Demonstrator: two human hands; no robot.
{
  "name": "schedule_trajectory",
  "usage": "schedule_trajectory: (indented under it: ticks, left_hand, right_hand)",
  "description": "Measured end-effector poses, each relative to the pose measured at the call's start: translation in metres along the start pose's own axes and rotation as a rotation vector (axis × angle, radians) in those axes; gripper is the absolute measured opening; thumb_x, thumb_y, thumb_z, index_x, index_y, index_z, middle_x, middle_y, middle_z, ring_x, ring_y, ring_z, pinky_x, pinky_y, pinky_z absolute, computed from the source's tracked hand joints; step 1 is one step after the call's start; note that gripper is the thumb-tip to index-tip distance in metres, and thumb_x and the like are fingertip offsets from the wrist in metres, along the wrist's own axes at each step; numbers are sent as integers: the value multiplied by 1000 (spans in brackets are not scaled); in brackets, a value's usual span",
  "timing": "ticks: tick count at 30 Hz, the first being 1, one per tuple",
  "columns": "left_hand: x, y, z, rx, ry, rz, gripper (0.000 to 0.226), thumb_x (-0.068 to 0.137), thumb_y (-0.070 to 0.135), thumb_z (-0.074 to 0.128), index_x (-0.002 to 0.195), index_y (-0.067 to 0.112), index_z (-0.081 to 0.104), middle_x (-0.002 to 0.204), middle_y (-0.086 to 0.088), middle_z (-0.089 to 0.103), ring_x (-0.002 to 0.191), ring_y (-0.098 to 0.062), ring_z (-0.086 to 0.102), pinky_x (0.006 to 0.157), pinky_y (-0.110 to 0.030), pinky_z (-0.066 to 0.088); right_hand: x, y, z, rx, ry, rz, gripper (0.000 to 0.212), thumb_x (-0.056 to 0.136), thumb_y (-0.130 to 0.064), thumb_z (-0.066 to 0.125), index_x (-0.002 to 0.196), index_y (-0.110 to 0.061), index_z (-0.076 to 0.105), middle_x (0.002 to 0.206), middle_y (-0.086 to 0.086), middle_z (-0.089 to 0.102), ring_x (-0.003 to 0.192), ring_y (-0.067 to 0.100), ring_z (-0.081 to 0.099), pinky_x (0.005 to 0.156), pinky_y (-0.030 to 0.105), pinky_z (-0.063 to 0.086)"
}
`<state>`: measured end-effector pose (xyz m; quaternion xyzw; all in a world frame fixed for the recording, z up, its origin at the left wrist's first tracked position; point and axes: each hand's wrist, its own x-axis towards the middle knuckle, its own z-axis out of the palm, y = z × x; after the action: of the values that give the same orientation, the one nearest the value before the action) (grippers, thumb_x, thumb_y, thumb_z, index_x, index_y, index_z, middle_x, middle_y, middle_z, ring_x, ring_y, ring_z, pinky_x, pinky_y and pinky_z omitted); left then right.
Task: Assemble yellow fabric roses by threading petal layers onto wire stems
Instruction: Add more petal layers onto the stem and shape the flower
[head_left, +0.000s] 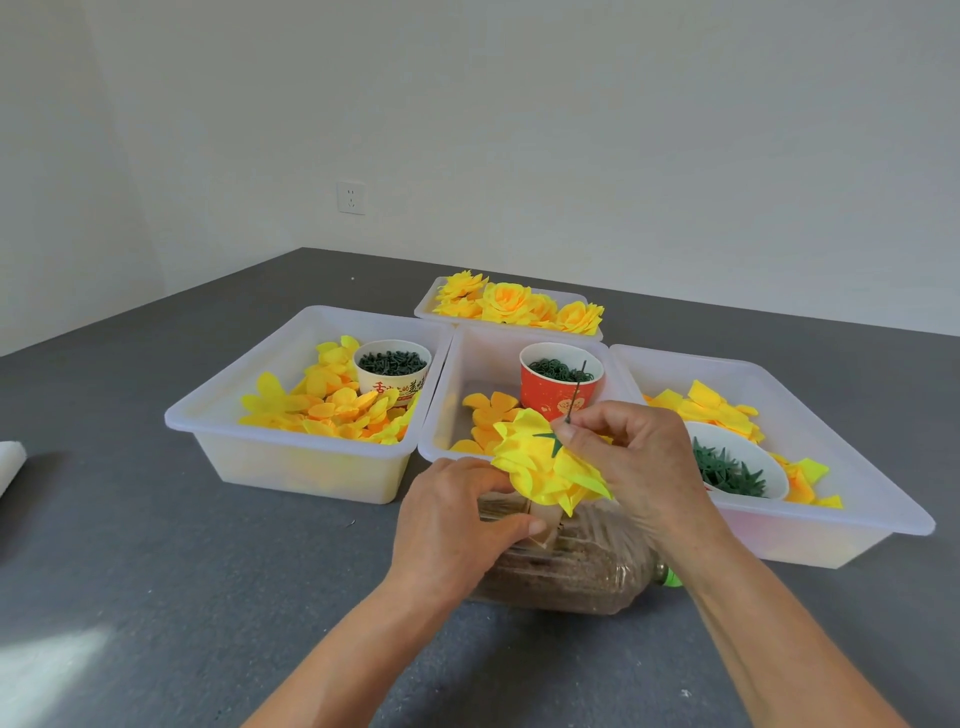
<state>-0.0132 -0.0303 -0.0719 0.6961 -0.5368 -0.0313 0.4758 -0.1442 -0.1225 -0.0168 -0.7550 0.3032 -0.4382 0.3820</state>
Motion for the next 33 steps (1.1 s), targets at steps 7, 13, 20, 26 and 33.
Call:
schedule_trajectory:
  ticks: [7,13,20,26,33]
  left_hand:
    - [7,13,6,-188,-68,-130,17,64,32,83,68,26,68,63,13,63,64,0,54,58,-19,40]
    - [11,12,8,-253,-127,-170,26,67,19,81,54,32,63,52,26,59,53,9,52,52,-6,36]
    - [13,5,6,-134,-222,-101,12,64,27,84,72,27,74,73,16,70,74,4,61,66,-14,44]
    - [12,5,8,-74,-179,-81,18,61,30,85,67,30,69,66,23,61,72,10,55,61,-6,36]
    - [13,6,7,-7,-167,-52,25,61,35,84,81,25,72,86,11,64,84,-7,55,73,-25,43]
  right_hand:
    - [1,-4,-2,6,-4,-11,20,78,-12,74,65,-28,71,63,-14,69,58,-6,58,56,9,44]
    - [2,-8,-4,-9,-9,7,15,77,-13,75,67,-24,72,69,-7,71,68,7,65,66,27,53]
    - [1,-13,-6,7,-35,1,16,78,-12,74,68,-25,71,71,-10,71,70,2,63,69,27,49]
    - [6,-19,-9,-23,-39,-28,11,77,-13,75,70,-21,72,77,-4,72,75,9,64,73,31,52]
    - [14,-24,-14,10,-21,-18,8,76,-12,76,70,-17,74,70,-10,71,64,-1,60,66,24,47]
